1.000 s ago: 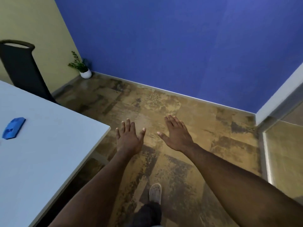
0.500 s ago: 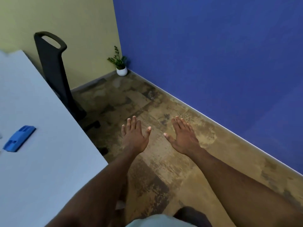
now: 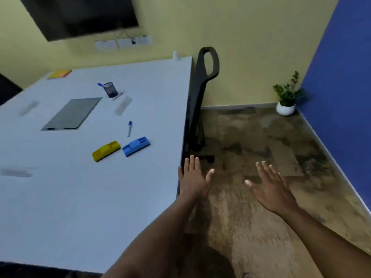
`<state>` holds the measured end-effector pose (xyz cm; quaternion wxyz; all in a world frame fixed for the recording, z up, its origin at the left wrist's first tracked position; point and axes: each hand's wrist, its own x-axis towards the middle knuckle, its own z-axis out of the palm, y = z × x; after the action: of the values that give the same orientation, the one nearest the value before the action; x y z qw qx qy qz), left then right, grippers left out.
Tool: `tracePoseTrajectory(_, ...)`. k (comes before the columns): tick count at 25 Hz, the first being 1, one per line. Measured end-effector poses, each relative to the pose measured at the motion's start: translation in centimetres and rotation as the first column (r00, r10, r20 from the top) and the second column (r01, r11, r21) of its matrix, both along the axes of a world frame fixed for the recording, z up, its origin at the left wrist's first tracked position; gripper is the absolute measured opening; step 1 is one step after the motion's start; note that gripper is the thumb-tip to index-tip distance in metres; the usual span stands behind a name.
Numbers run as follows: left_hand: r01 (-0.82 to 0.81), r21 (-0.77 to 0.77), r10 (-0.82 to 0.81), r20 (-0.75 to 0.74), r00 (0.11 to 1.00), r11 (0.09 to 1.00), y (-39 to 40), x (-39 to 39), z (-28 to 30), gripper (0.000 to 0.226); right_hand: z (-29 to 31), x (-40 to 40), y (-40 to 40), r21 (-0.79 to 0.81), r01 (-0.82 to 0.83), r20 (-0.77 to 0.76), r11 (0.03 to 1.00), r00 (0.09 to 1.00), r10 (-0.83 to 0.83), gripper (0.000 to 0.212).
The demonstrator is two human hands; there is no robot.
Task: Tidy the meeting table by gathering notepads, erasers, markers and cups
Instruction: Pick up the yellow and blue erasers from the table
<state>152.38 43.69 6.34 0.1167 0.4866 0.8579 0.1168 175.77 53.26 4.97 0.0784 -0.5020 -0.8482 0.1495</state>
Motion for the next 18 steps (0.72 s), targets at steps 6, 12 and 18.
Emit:
tracePoseTrajectory(6, -0.329, 0.034, 0.329, 0.009, 0.944, 0.944, 1.3, -5.0, 0.4, 0.082, 0.8, -9.8, 8.7, -0.024, -0.314, -0.018, 0.949, 0.949, 0.314, 0.081)
tracePoseTrajectory(12, -0.545, -0.005, 0.544, 0.034, 0.838, 0.839, 0.8, -11.9, -2.3, 0.079, -1.5, -20.8, 11.5, -0.072, -0.538, -0.005, 0.840, 0.842, 0.539, 0.080)
tracePoseTrajectory(18, -0.629, -0.052, 0.630, 0.005, 0.776, 0.775, 0.9, -21.1, -3.0, 0.076, -2.3, -31.0, 12.8, -0.193, -0.655, -0.083, 0.730, 0.753, 0.653, 0.074)
